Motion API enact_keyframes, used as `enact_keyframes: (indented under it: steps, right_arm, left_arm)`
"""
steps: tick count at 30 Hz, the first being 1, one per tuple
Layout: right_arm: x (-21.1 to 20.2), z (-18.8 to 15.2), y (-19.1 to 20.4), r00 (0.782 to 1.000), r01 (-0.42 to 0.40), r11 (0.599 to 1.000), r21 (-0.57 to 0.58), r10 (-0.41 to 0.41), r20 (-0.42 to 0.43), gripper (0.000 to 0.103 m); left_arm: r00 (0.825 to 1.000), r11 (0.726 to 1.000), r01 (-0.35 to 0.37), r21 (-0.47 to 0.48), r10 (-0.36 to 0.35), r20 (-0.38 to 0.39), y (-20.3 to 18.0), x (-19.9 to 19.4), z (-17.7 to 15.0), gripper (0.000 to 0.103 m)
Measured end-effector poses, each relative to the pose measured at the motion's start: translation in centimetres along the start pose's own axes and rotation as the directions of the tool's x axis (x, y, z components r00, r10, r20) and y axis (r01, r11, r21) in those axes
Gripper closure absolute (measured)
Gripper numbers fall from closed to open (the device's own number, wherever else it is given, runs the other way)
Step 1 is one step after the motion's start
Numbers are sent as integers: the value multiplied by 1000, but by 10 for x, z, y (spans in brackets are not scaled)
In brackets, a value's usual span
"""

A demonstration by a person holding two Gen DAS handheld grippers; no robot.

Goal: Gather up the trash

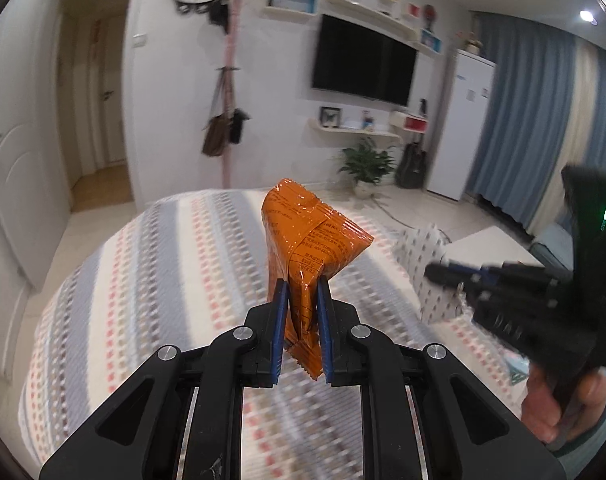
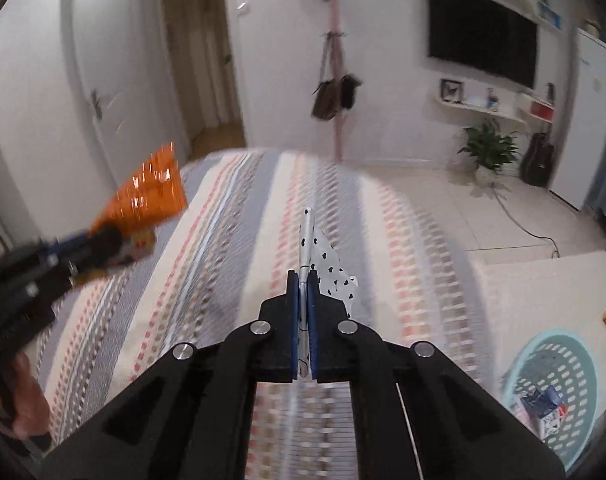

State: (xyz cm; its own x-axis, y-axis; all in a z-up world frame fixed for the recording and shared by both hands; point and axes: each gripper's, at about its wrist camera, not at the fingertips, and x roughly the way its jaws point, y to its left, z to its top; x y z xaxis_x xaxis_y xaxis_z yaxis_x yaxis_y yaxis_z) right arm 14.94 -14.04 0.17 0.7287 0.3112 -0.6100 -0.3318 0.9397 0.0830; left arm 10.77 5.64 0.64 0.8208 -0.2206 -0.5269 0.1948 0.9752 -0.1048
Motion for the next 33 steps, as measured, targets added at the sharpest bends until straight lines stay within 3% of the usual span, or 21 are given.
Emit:
enact_keyframes:
  steps: [11,20,26,29,33]
  right_arm:
    - [-66,-1,-118,991,72,979,191,-92,98,100]
    - [-93,-41,-227,976,156,924,348,-199,92,100]
    - [-87,-79,-285,966,230,866,444,-259,5,100]
    - [-72,-104,-313,946,316,820,477,-310,-93,100]
    - [-54,-131,-341,932,361,769,527,-314,-179,100]
  left_arm:
    - [990,981,140,131,-142,7,-104,38,33,90]
    - [963,935,268,233,-266,-41,-205,81,41,90]
    - [926,895,376,240,-351,-139,-271,123,20,90]
    - [900,882,421,210,-378,-215,-294,151,2,90]
    - [863,868,459,187,-388,-323,-320,187,-24,90]
